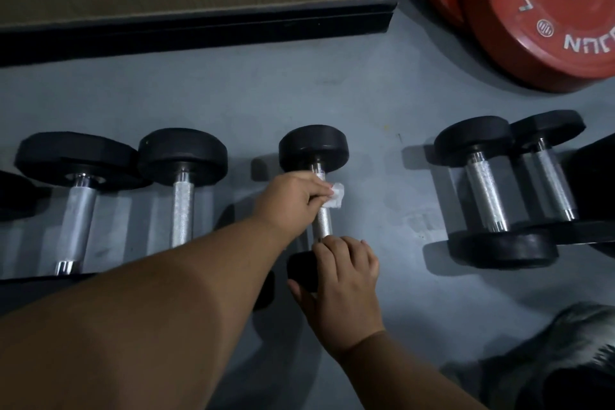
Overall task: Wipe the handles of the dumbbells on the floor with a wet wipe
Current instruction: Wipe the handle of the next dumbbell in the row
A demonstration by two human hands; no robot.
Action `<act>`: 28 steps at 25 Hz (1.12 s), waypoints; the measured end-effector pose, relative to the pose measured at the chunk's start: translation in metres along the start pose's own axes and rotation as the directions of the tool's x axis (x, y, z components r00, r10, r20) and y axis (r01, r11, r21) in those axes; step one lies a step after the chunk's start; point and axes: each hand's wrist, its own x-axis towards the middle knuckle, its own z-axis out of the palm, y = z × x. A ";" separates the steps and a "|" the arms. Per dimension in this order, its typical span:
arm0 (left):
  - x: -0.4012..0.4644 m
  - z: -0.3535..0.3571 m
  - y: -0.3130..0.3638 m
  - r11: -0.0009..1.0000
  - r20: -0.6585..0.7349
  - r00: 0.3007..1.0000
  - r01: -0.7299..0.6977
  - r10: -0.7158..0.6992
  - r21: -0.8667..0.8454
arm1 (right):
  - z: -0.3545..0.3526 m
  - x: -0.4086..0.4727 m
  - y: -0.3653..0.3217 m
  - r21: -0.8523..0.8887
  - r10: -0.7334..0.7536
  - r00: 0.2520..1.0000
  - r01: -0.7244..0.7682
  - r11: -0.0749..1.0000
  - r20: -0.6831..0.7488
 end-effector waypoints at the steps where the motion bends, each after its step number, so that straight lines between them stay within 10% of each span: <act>1: -0.007 0.001 0.001 1.000 0.019 1.000 -0.002 0.002 0.007 | 0.000 0.000 0.000 0.001 0.003 1.000 -0.003 1.000 -0.001; 8: -0.023 -0.014 0.011 0.997 0.233 0.972 0.015 -0.033 0.078 | 0.000 0.001 -0.006 -0.003 0.019 1.000 -0.019 1.000 0.003; 18: 0.037 -0.019 -0.001 0.962 0.120 0.992 -0.070 0.040 0.264 | 0.000 0.001 -0.011 -0.028 0.023 1.000 -0.023 0.999 0.012; 28: -0.021 -0.009 0.000 0.991 0.243 0.968 -0.083 0.057 0.100 | -0.001 0.003 -0.023 0.006 0.057 0.998 -0.057 0.998 0.005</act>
